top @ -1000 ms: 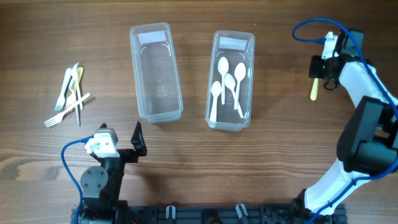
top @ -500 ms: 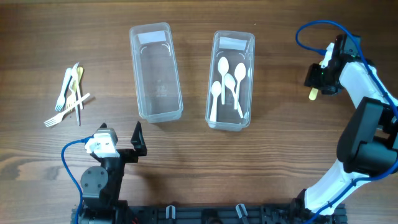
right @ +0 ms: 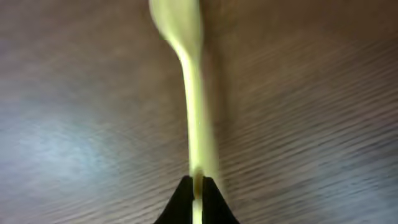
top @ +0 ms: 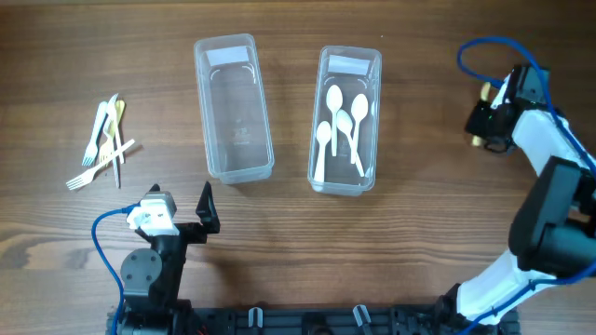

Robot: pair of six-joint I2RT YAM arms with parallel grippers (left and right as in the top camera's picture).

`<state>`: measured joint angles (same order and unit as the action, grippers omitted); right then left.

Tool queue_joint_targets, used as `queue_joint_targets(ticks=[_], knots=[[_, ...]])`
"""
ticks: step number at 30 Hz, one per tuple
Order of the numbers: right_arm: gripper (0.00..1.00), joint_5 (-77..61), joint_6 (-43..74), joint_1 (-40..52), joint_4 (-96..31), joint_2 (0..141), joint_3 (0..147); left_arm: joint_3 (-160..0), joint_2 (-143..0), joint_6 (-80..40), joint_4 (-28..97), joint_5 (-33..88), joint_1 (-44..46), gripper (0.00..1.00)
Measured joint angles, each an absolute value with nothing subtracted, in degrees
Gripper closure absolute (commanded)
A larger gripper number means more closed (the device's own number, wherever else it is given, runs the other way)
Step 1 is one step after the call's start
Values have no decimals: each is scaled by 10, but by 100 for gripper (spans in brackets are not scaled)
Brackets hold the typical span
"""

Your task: Pack container

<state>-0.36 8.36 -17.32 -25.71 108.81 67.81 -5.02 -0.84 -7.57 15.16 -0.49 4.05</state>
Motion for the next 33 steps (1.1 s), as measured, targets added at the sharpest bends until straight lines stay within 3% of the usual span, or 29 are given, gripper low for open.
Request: queue_joint_targets(ticks=[8, 14, 16, 20, 23, 33], knots=[[94, -27, 84, -173, -271, 1107, 665, -50, -8, -76, 152, -5, 41, 0], [47, -45, 62, -173, -265, 1087, 665, -50, -8, -76, 152, -5, 41, 0], [39, -52, 51, -173, -260, 1056, 665, -50, -8, -76, 152, -5, 41, 0], [37, -39, 24, -173, -229, 987, 665, -50, -8, -76, 152, -5, 41, 0], [30, -17, -29, -173, -213, 985, 665, -50, -8, -76, 152, -5, 41, 0], [35, -3, -91, -188, -123, 1027, 665, -50, -8, -76, 152, -5, 41, 0]])
